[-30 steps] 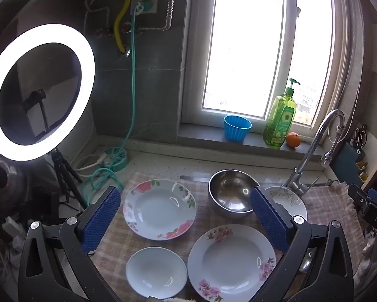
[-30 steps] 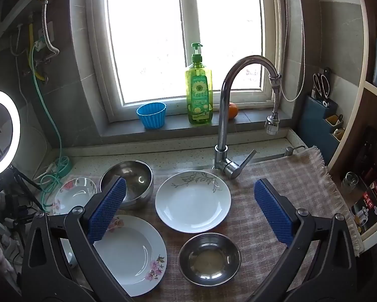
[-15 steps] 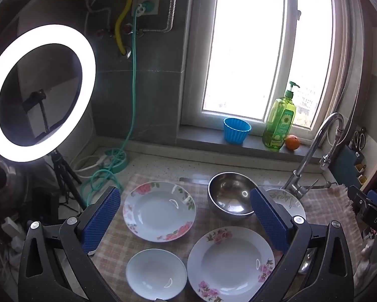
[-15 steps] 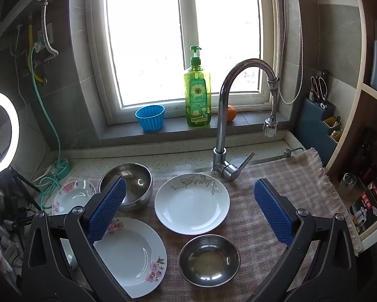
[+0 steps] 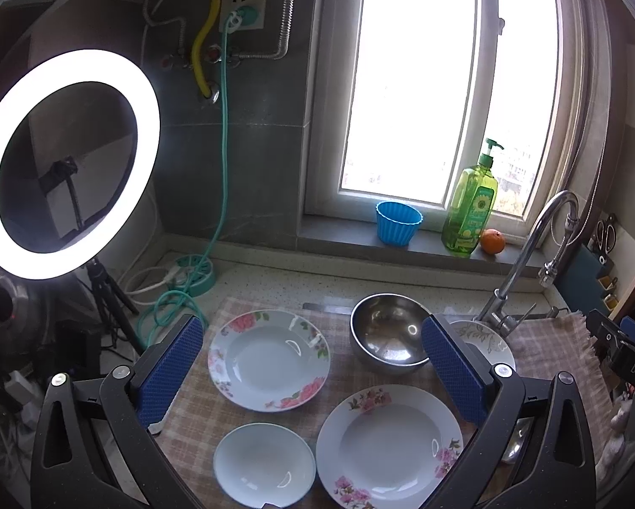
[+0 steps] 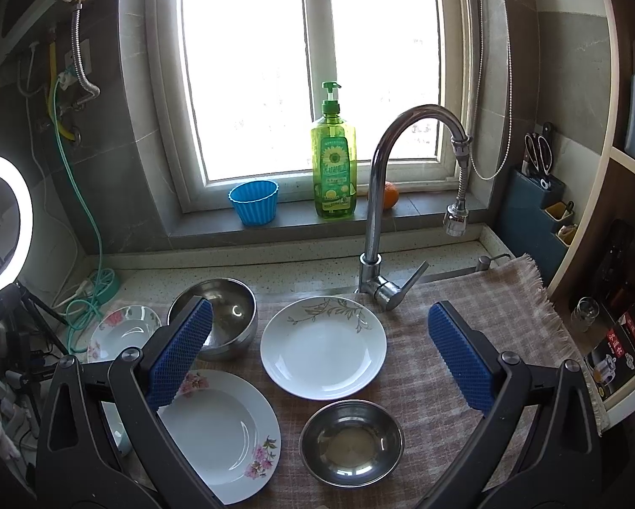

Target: Organize plates and bowls

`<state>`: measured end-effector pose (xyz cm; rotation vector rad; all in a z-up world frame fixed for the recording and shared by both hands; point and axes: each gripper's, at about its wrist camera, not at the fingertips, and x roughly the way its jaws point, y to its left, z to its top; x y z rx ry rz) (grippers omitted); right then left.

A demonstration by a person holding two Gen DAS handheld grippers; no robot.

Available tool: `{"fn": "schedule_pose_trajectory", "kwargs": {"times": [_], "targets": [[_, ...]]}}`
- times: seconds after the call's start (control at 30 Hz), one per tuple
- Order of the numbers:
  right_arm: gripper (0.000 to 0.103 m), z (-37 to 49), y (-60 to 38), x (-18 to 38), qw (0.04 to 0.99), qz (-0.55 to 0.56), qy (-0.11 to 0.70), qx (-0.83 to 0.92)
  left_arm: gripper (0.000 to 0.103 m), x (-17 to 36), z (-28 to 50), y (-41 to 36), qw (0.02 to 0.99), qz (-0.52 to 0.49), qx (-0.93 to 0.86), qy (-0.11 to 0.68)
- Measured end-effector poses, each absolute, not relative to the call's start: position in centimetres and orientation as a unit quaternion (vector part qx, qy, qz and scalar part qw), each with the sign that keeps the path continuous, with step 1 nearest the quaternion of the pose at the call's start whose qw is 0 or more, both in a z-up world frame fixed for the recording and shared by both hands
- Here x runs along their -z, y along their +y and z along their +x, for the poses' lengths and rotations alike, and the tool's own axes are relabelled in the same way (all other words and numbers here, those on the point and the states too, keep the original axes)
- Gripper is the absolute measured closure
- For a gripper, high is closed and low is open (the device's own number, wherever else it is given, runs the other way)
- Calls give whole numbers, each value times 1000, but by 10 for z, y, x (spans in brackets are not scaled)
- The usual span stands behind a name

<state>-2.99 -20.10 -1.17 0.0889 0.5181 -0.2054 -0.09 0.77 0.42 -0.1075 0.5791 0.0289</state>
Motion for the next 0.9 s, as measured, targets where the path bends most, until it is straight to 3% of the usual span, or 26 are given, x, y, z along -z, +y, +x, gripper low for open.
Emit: {"fn": "schedule_pose_trajectory", "kwargs": {"times": [0.9], "targets": [[0, -31, -201, 18, 960, 43, 256, 102, 1, -3, 1, 1, 956, -52, -8, 290]]}}
